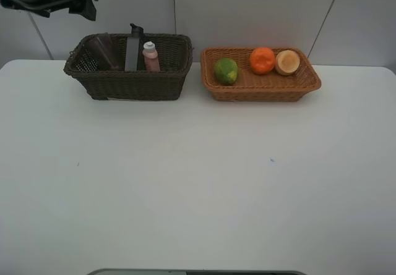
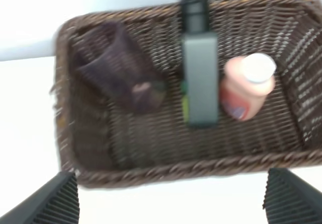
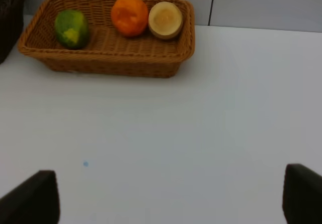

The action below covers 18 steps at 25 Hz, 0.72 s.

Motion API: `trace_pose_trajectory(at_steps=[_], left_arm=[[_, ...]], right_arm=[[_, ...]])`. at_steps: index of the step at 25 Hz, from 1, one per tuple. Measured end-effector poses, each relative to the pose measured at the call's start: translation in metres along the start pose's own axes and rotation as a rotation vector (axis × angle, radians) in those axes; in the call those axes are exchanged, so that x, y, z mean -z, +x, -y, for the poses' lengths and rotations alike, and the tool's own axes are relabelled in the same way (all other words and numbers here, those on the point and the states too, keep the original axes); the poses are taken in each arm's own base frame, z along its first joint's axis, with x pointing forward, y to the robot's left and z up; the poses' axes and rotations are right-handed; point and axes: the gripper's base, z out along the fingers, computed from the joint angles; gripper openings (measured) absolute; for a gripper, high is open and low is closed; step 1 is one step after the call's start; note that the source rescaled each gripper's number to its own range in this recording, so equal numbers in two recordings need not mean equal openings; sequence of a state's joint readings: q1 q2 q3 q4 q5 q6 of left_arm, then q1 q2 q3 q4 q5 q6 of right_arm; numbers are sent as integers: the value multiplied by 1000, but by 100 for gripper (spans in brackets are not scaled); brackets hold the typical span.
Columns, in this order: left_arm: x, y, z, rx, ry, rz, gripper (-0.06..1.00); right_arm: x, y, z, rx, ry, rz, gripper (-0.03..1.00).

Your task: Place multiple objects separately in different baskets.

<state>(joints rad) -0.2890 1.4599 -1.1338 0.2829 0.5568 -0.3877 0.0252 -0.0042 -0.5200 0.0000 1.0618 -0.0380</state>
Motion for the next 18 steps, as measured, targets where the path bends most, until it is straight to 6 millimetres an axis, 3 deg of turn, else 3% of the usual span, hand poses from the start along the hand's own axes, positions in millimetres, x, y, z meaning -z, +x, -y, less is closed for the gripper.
trace_pose_trajectory(at_steps=[5, 10, 13, 15, 18], left_arm=[[64, 29, -24, 69, -11, 78, 95], [127, 71, -41, 104, -33, 117, 95], [158, 98, -46, 113, -17, 110, 95], [166, 107, -46, 112, -8, 94, 95], [192, 133, -49, 98, 24, 86, 95]], right_arm=[[0, 0, 0, 0, 0, 0, 88], [0, 0, 0, 0, 0, 0, 88], [0, 0, 0, 0, 0, 0, 88], [0, 0, 0, 0, 0, 0, 88], [0, 0, 0, 0, 0, 0, 88]])
